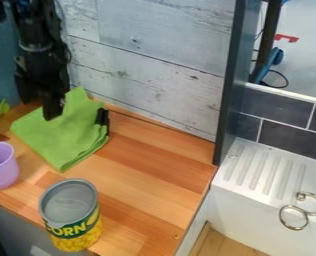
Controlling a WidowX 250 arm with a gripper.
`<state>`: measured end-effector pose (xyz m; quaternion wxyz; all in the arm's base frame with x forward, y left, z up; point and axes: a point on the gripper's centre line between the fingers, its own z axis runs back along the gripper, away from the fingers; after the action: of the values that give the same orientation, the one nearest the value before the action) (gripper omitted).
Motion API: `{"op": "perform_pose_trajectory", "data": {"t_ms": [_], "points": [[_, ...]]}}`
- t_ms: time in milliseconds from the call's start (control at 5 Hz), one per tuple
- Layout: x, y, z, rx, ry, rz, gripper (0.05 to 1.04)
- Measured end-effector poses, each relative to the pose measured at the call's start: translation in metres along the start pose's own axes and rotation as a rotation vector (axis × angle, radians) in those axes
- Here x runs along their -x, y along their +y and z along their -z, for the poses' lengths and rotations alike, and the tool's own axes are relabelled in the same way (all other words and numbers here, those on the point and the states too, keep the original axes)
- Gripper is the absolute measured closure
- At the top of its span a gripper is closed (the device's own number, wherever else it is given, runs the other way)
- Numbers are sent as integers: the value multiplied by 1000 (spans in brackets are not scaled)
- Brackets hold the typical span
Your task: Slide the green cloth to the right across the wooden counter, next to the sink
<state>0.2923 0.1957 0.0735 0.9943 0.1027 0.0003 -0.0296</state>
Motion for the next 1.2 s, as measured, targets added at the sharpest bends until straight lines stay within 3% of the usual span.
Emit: {"op": "perform_pose_trajectory", "data": {"t_ms": [200, 400, 600, 800, 1000, 1200], "points": [[-10, 4, 20, -33, -25, -26, 83], [-8, -4, 54, 6, 37, -29, 83], [-15, -3, 61, 21, 37, -18, 83], [-16, -14, 64, 104, -4, -38, 83], [-12, -58, 55, 216, 47, -47, 83], [-9, -113, 41, 273, 174, 21, 83]]}}
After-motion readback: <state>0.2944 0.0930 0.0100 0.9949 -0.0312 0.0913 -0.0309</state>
